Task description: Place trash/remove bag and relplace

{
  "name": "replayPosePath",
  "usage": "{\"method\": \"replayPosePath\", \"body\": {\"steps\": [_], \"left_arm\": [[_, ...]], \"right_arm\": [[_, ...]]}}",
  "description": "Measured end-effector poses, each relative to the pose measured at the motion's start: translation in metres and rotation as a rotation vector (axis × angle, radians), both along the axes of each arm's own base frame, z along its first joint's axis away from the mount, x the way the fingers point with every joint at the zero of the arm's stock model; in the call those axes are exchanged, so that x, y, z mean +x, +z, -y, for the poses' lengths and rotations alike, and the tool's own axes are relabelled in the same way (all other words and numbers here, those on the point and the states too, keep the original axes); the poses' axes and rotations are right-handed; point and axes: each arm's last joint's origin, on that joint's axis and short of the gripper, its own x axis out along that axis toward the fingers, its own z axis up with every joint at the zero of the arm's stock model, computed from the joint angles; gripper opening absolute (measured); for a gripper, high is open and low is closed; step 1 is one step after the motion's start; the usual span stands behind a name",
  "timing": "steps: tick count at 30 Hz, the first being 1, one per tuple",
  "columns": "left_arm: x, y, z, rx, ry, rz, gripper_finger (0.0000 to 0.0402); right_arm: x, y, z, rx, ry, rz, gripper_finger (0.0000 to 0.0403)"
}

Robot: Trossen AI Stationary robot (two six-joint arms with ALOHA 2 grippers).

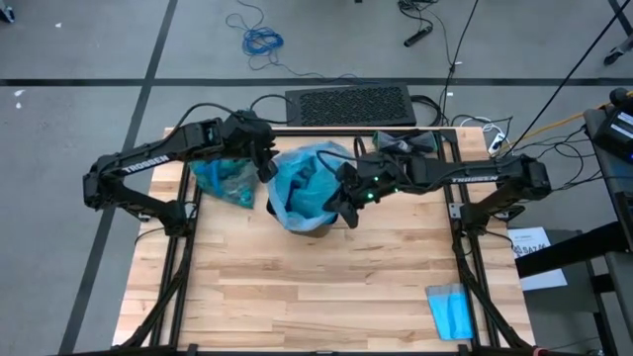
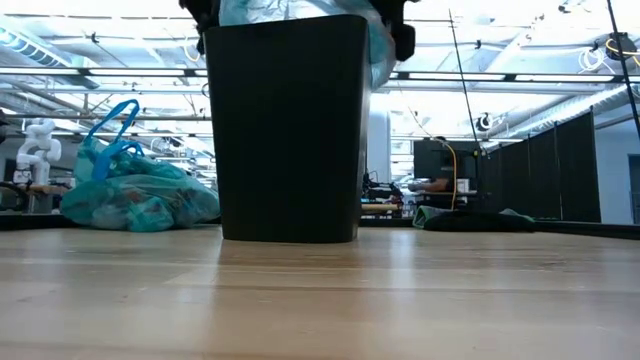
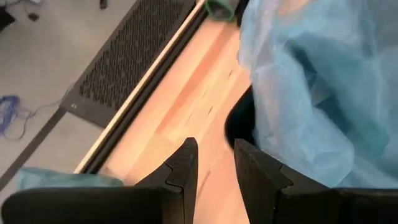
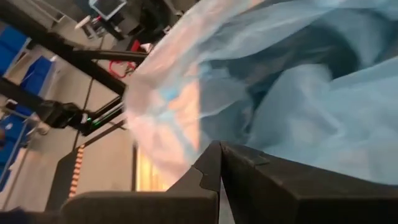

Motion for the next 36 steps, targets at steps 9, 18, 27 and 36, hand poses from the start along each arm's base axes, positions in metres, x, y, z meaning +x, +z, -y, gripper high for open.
{"method": "replayPosePath", "body": {"steps": [9, 18, 27, 36], "left_arm": [[-0.002, 0.009, -0.006, 0.0, -0.013, 0.033, 0.0102], [0.0, 0.08, 0.019, 0.084, -0.306, 0.297, 0.0072], [0.053, 0.029, 0.026, -0.102, -0.462, 0.07, 0.0029], [0.042, 0.014, 0.008, 0.053, -0.182, -0.185, 0.0004]], "right_arm": [[-0.006, 0.0, -0.021, 0.008, 0.034, -0.043, 0.0], [-0.005, 0.001, -0.008, 0.005, -0.009, -0.031, 0.0], [-0.004, 0.002, -0.004, -0.001, -0.017, -0.017, 0.0], [-0.007, -0.003, -0.007, 0.003, -0.003, -0.07, 0.0]]}}
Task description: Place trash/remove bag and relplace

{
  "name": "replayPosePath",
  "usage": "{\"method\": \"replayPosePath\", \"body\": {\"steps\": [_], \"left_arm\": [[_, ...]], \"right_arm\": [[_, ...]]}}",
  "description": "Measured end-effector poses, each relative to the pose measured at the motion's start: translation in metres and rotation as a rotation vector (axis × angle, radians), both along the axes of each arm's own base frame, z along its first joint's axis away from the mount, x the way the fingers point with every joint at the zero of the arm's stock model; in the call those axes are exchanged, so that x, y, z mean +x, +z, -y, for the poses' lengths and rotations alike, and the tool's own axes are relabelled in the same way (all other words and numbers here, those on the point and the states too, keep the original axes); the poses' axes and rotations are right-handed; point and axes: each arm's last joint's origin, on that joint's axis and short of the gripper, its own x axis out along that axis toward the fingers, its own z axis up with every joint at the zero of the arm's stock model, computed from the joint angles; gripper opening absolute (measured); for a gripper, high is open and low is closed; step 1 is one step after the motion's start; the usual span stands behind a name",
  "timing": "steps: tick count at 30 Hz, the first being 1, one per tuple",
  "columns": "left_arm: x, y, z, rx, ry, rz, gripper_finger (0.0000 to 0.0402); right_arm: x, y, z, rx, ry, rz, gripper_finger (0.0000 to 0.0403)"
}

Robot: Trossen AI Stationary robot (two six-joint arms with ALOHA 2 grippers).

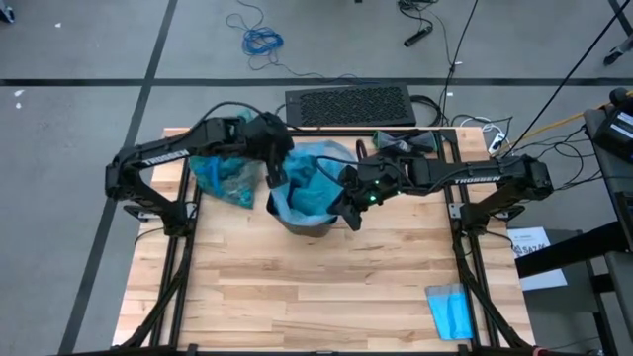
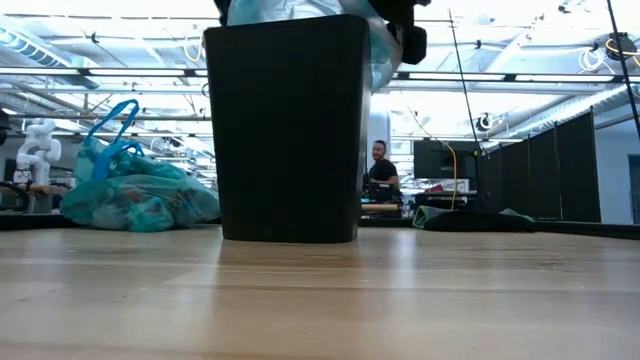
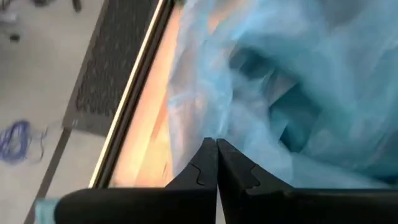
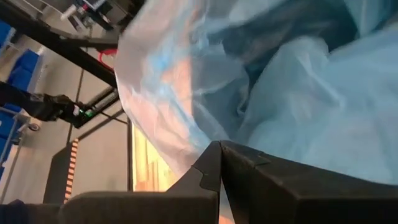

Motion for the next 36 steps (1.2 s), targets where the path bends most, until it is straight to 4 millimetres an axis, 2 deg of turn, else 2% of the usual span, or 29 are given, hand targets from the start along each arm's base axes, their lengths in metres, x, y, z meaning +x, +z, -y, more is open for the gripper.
{"method": "replayPosePath", "body": {"steps": [8, 18, 25, 36], "left_arm": [[-0.012, -0.004, -0.018, -0.062, 0.044, -0.051, 0.0001], [-0.017, -0.006, -0.018, -0.105, 0.044, -0.089, 0.0001], [-0.017, -0.007, -0.017, -0.118, 0.06, -0.091, 0.0], [-0.016, -0.035, -0.017, -0.187, 0.076, -0.148, 0.0]], "right_arm": [[-0.001, -0.002, -0.012, 0.026, 0.069, -0.023, 0.0], [-0.003, -0.003, -0.034, 0.036, 0.134, -0.039, 0.0], [0.001, -0.01, -0.038, 0.01, 0.112, -0.066, 0.0], [0.005, -0.023, -0.035, -0.064, 0.047, -0.141, 0.0]]}}
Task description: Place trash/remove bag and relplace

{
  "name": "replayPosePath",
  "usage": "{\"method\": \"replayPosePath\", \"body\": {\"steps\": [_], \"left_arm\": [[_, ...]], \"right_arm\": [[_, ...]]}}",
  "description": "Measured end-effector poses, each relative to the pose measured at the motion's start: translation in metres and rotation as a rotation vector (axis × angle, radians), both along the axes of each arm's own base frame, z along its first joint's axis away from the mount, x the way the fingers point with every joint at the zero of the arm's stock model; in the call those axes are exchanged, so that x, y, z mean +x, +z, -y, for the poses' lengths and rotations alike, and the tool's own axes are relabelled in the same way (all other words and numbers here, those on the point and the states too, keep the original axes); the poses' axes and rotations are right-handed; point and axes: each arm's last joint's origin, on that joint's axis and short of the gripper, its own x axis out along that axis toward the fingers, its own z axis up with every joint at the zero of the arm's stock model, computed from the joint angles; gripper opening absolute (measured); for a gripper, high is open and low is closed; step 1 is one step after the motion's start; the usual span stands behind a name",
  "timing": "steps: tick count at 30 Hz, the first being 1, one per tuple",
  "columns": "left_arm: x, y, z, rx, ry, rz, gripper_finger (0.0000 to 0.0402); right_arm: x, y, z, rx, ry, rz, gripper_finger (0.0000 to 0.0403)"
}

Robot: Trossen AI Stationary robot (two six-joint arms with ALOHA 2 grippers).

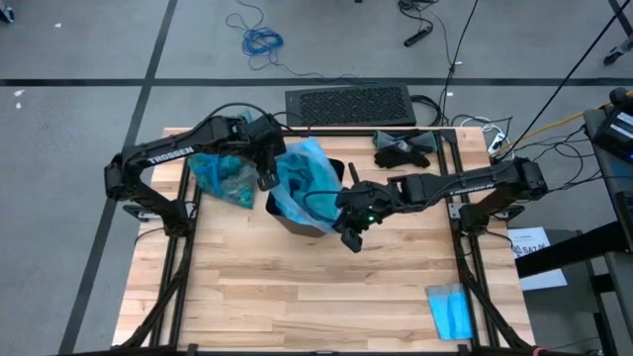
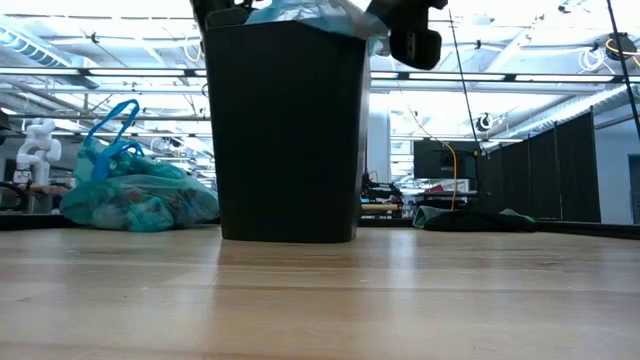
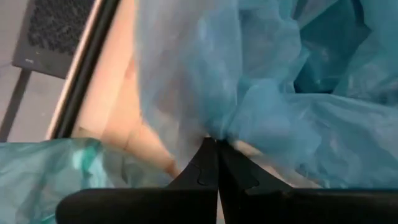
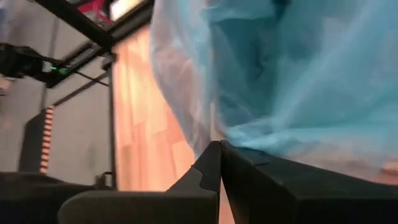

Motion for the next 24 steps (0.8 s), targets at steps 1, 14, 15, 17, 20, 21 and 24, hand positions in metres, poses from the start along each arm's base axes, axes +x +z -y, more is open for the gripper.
{"method": "replayPosePath", "body": {"steps": [1, 14, 15, 17, 20, 21, 24], "left_arm": [[0.0, -0.002, 0.0, -0.012, 0.001, -0.001, 0.0], [0.012, -0.004, 0.005, -0.061, -0.049, 0.117, 0.0], [0.012, -0.004, 0.005, -0.065, -0.055, 0.118, 0.0], [0.012, -0.004, 0.005, -0.065, -0.066, 0.118, 0.0], [0.012, -0.004, 0.005, -0.061, -0.075, 0.115, 0.0], [0.012, -0.004, 0.005, -0.062, -0.074, 0.114, 0.0], [0.008, -0.001, 0.007, -0.061, -0.075, 0.116, 0.0]], "right_arm": [[-0.001, -0.001, 0.001, -0.011, -0.004, -0.014, 0.0], [-0.002, -0.027, 0.014, -0.06, -0.06, -0.096, 0.0], [-0.003, -0.031, 0.014, -0.056, -0.063, -0.1, 0.0], [-0.003, -0.035, 0.014, -0.044, -0.075, -0.1, 0.0], [-0.003, -0.032, 0.014, -0.036, -0.079, -0.08, 0.0], [-0.003, -0.03, 0.013, -0.034, -0.076, -0.066, 0.0], [-0.009, -0.019, 0.01, -0.022, -0.073, -0.023, 0.0]]}}
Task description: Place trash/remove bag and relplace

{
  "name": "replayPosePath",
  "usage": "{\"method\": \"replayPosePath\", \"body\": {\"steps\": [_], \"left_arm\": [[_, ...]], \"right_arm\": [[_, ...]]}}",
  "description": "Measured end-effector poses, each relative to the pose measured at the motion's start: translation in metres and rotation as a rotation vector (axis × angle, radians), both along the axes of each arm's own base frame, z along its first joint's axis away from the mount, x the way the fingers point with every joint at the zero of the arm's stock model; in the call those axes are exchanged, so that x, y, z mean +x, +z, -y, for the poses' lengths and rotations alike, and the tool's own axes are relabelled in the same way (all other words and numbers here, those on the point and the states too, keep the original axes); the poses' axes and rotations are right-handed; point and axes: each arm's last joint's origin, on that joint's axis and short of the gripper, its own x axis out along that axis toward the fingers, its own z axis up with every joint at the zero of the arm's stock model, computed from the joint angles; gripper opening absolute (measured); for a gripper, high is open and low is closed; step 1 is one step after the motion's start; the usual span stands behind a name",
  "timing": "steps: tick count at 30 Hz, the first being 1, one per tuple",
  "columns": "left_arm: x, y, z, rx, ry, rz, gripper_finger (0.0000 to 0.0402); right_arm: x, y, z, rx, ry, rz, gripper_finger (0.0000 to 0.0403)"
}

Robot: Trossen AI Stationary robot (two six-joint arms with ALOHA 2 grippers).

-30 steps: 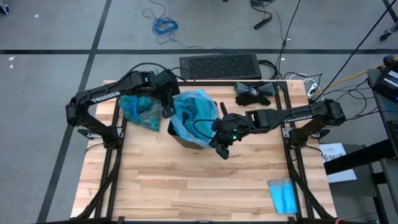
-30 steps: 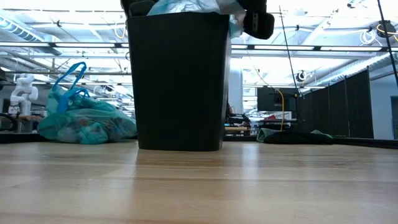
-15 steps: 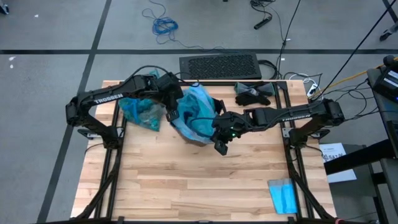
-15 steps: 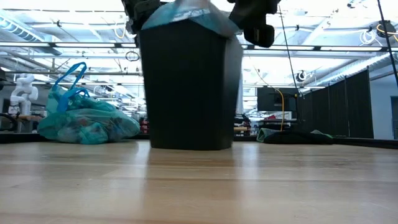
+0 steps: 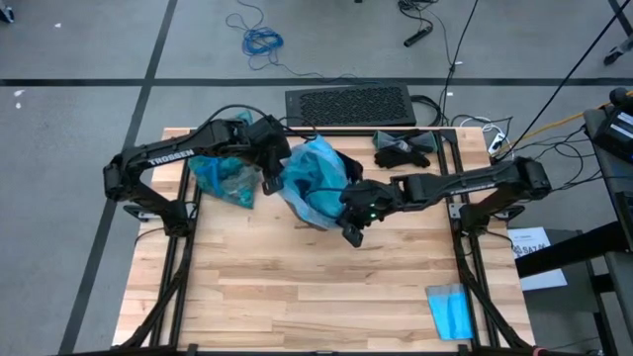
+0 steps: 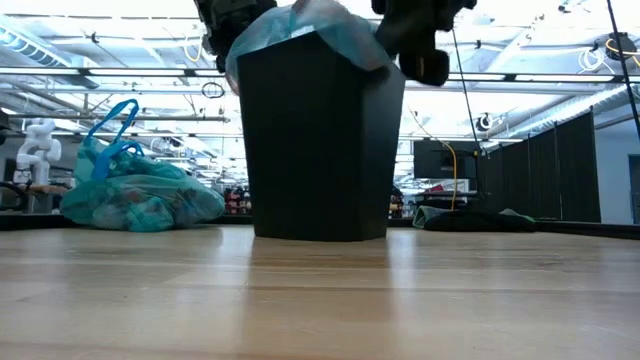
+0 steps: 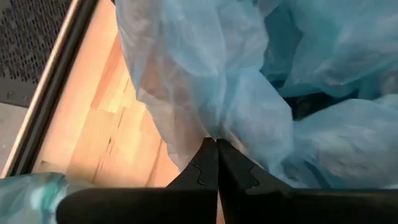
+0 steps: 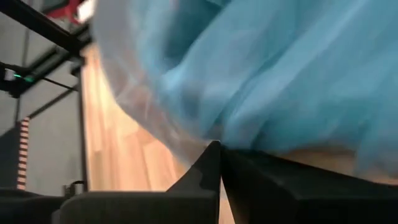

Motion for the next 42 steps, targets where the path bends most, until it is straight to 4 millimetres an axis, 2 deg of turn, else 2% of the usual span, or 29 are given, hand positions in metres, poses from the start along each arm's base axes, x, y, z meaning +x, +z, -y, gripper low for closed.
{"method": "replayPosePath", "body": {"steps": [6, 16, 22, 28, 34, 39, 42], "left_arm": [[-0.011, 0.011, 0.004, 0.013, 0.0, 0.034, 0.0], [-0.032, 0.018, 0.011, 0.002, 0.002, -0.027, 0.0], [-0.045, 0.029, 0.016, 0.023, 0.004, 0.025, 0.0], [-0.061, 0.046, 0.02, 0.083, 0.041, 0.117, 0.0], [-0.064, 0.058, 0.025, 0.079, 0.052, 0.24, 0.0], [-0.045, 0.063, 0.038, 0.03, -0.049, 0.366, 0.0], [-0.03, 0.058, 0.047, 0.015, -0.105, 0.366, 0.0]], "right_arm": [[-0.012, 0.013, -0.003, 0.007, 0.012, 0.022, 0.0], [-0.02, 0.013, -0.006, 0.009, 0.022, -0.027, 0.0], [-0.033, 0.029, -0.011, 0.019, 0.029, 0.027, 0.0], [-0.047, 0.051, -0.007, -0.047, -0.063, 0.115, 0.0], [-0.041, 0.074, 0.011, -0.142, -0.118, 0.174, 0.0], [-0.027, 0.08, 0.04, -0.199, -0.178, 0.173, 0.0], [-0.018, 0.076, 0.056, -0.195, -0.177, 0.163, 0.0]]}}
